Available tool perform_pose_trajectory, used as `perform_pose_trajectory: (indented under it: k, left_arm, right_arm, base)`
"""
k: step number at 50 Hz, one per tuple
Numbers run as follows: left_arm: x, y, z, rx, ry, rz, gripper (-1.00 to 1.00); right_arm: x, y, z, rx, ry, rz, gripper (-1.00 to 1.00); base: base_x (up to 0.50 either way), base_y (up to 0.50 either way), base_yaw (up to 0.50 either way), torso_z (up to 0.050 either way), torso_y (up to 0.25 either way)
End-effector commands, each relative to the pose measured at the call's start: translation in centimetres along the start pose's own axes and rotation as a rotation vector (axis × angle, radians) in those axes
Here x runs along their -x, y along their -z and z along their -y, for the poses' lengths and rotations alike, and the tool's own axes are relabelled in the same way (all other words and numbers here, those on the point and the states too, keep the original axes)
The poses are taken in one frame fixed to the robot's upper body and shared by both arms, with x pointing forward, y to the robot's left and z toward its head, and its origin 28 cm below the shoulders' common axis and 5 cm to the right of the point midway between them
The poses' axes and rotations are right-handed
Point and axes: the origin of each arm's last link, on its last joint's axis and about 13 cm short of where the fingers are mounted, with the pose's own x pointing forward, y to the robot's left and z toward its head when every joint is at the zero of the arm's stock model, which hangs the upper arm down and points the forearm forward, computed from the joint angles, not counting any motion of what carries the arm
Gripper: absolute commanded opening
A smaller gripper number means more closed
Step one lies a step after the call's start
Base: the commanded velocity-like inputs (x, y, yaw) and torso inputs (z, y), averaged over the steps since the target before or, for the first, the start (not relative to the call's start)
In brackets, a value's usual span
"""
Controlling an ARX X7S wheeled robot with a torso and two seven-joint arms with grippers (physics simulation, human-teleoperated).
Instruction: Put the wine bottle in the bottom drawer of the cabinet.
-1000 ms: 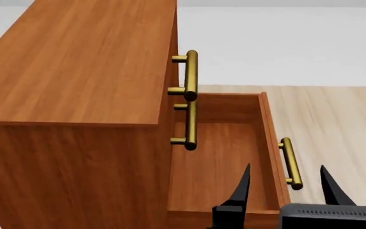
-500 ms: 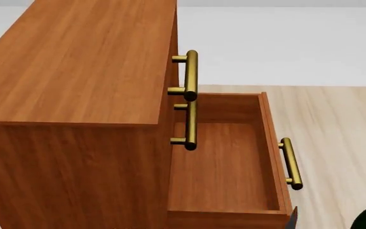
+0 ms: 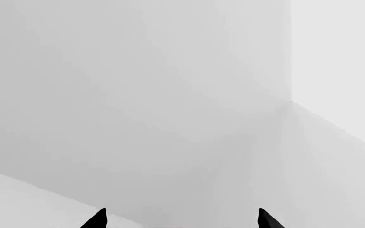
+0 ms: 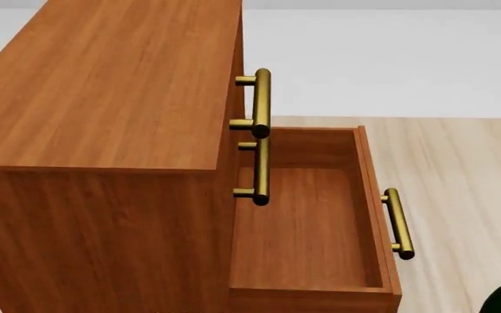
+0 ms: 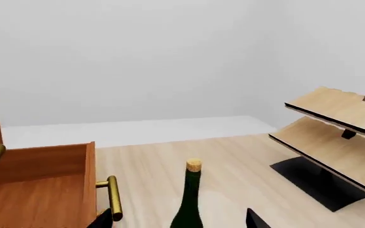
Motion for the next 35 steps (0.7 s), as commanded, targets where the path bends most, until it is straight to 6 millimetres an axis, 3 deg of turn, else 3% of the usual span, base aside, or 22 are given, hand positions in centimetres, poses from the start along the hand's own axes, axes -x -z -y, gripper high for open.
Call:
perform_pose_trajectory:
  k: [1, 11, 12, 19, 35]
  left_arm:
    - [0.0, 0.1, 0.0, -0.005, 0.000, -0.009, 1.00]
    - [0.0, 0.1, 0.0, -0.012, -0.006, -0.001, 1.00]
    - [0.0, 0.1, 0.0, -0.018, -0.010, -0.004, 1.00]
    - [0.0, 0.1, 0.0, -0.045, -0.019, 0.001, 1.00]
    - [0.0, 0.2, 0.0, -0.045, -0.017, -0.002, 1.00]
  right_arm:
    - [-0.9, 0.0, 1.4, 0.018, 0.062, -0.040, 1.00]
    - [-2.2, -0.1, 2.4, 0.009, 0.063, -0.091, 1.00]
    - [-2.3, -0.3, 2.5, -0.068, 0.028, -0.116, 1.00]
    - [-2.4, -0.6, 2.8, -0.030, 0.046, -0.121, 1.00]
    - [-2.1, -1.5, 2.4, -0.011, 0.027, -0.105, 1.00]
  base:
    - [0.00, 0.00, 0.00, 0.000, 0.000]
    - [0.00, 0.00, 0.00, 0.000, 0.000]
    - [0.00, 0.00, 0.00, 0.000, 0.000]
    - [0.00, 0.00, 0.00, 0.000, 0.000]
    - [0.00, 0.00, 0.00, 0.004, -0.227]
